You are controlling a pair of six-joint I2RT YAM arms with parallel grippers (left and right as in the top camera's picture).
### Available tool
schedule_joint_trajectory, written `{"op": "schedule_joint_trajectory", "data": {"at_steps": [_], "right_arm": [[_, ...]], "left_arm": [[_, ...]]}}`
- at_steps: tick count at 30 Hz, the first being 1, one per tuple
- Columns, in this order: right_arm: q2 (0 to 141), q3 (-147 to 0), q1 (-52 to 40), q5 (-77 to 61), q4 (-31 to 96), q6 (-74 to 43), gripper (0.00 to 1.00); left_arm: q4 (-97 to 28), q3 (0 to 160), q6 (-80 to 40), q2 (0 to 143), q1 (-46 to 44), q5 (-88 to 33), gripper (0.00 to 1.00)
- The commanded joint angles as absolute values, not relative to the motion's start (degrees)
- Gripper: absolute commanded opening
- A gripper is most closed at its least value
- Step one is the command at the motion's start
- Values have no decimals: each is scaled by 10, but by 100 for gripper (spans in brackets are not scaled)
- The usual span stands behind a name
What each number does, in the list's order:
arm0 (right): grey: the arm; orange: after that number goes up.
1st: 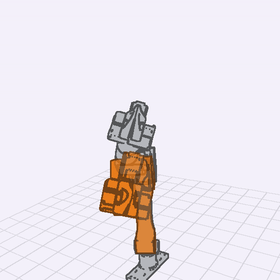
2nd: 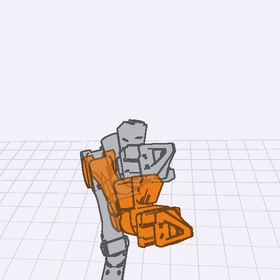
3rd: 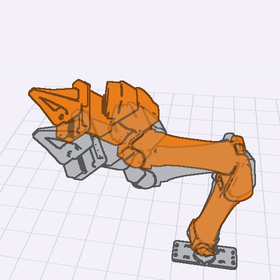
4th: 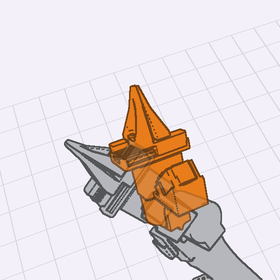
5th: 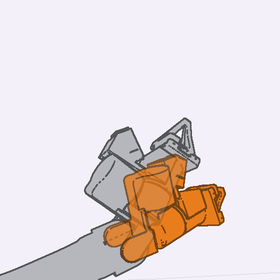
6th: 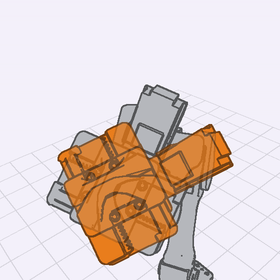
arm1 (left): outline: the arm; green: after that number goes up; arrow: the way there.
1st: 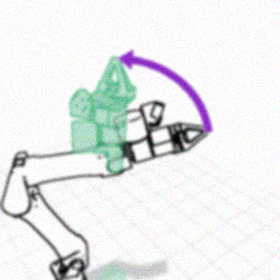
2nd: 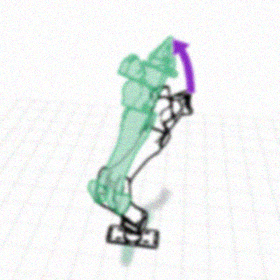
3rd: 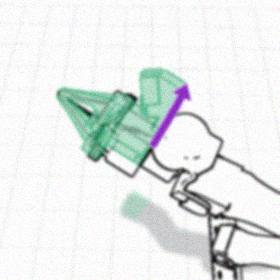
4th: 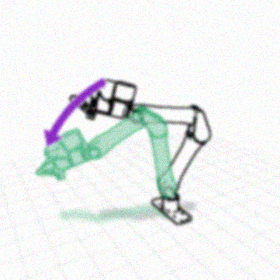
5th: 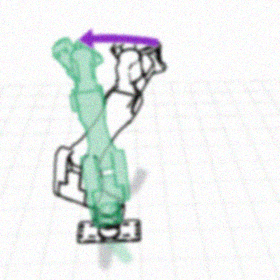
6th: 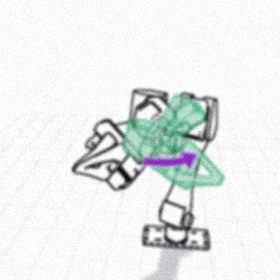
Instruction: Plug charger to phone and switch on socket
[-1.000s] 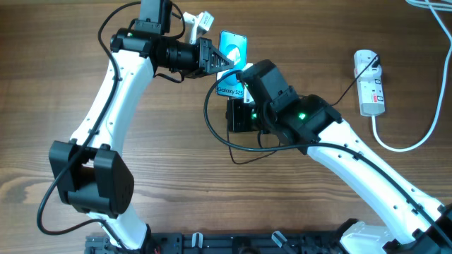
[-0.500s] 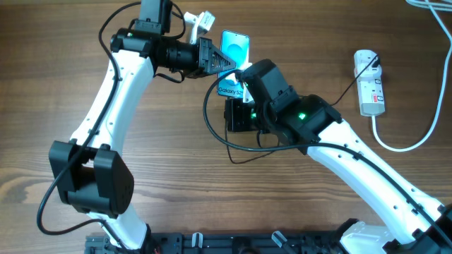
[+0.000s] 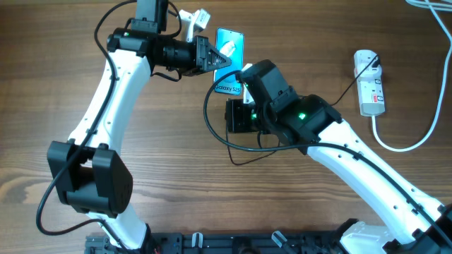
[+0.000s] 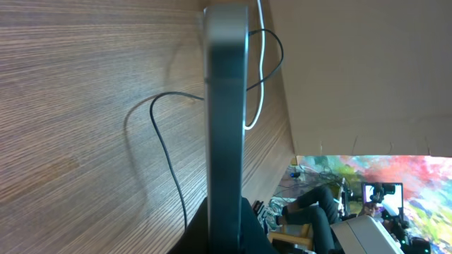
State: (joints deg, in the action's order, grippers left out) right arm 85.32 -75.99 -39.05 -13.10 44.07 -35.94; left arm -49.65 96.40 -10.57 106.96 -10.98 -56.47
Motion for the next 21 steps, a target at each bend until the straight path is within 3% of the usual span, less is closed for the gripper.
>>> {"op": "schedule_joint_trajectory", "data": {"at_steps": [1,21], "right_arm": [[848,-762,-389,-141,437,-362,4],[848,-762,-389,-147,421,-373,4]], "left_arm": [[-492,974,-98,1054,-106,-595,4],[-497,973,-91,1054,-106,-616,4]]}}
